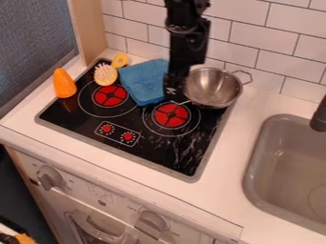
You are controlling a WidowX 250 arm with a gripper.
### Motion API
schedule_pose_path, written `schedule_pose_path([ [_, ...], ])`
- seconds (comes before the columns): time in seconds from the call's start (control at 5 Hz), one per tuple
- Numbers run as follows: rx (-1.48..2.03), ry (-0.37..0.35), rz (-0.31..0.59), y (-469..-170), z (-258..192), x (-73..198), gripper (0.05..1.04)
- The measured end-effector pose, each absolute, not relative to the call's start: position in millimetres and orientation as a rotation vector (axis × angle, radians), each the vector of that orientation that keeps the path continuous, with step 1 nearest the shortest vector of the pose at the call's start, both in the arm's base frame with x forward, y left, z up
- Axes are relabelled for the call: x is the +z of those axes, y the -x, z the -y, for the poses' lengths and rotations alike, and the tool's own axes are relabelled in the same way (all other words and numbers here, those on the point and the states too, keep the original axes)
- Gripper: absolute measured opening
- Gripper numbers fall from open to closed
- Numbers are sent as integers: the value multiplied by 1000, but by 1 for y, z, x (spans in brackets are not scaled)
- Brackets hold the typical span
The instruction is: Move the silver pan to the left bottom of the burner
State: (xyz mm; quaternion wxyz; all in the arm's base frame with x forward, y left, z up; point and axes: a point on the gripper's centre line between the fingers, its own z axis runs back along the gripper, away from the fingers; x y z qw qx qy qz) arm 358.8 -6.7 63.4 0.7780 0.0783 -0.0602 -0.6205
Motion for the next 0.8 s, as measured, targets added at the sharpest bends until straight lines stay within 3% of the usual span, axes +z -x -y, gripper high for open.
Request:
schedule_pose_path([
  [0.4,-1407,-148,139,-371,37,49,1001],
  [0.8,-1442,-113,92,-373,43,26,1001],
])
